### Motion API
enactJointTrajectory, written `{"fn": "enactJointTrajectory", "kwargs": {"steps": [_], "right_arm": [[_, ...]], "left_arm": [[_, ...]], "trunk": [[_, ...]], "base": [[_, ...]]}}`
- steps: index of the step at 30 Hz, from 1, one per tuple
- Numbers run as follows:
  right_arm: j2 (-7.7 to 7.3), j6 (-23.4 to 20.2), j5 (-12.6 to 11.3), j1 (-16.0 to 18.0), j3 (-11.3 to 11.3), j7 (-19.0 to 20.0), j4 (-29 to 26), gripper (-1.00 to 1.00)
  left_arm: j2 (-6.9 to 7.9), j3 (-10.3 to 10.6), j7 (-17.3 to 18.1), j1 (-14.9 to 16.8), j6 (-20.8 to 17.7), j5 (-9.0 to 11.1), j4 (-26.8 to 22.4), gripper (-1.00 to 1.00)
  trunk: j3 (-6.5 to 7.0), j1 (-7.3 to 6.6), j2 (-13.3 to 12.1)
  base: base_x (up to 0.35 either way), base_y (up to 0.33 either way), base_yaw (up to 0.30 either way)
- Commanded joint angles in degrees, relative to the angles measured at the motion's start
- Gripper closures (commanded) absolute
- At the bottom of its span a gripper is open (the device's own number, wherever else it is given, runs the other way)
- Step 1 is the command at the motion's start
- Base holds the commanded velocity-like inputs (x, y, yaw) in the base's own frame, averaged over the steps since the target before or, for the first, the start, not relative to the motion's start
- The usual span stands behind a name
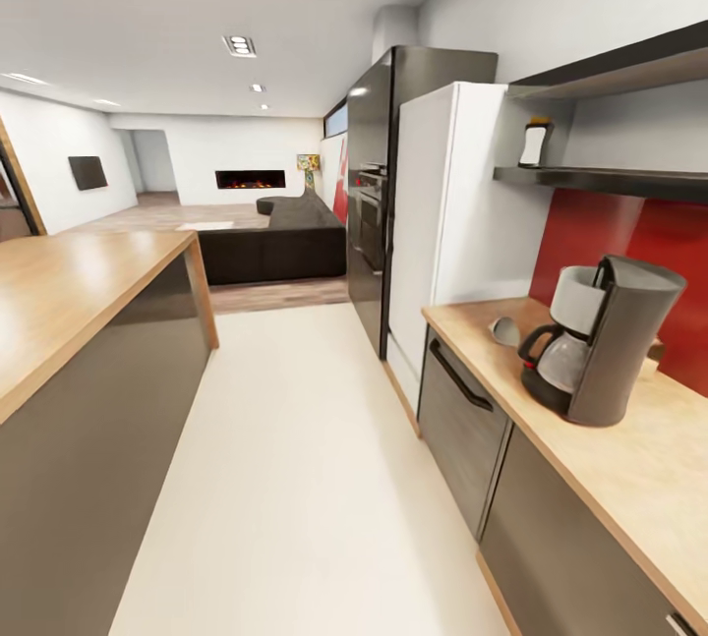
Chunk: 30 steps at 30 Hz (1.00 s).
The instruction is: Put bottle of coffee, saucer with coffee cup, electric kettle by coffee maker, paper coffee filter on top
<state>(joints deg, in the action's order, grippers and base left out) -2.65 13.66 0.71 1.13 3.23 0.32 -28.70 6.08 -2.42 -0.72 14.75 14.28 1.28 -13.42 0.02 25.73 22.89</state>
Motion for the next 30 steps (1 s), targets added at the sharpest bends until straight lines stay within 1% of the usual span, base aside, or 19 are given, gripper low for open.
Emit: {"fn": "enactJointTrajectory", "kwargs": {"steps": [1, 16, 30], "right_arm": [[0.02, 0.2, 0.1, 0.0, 0.1, 0.0, 0.1, -1.0], [0.02, 0.1, 0.1, 0.0, 0.1, 0.0, 0.1, -1.0], [0.02, 0.1, 0.0, 0.0, 0.2, 0.0, 0.0, -1.0]], "left_arm": [[-0.01, -0.1, 0.0, 0.0, 0.2, 0.1, 0.1, -1.0], [-0.01, -0.1, 0.0, 0.0, 0.2, 0.1, 0.1, -1.0], [-0.01, -0.1, 0.0, 0.0, 0.2, 0.1, 0.1, -1.0]], "trunk": [[-0.02, 0.05, 0.0], [-0.02, 0.05, 0.0], [-0.02, 0.05, 0.0]], "base": [[0.339, 0.0, 0.0], [0.338, 0.005, 0.0], [0.338, 0.091, 0.0]]}}
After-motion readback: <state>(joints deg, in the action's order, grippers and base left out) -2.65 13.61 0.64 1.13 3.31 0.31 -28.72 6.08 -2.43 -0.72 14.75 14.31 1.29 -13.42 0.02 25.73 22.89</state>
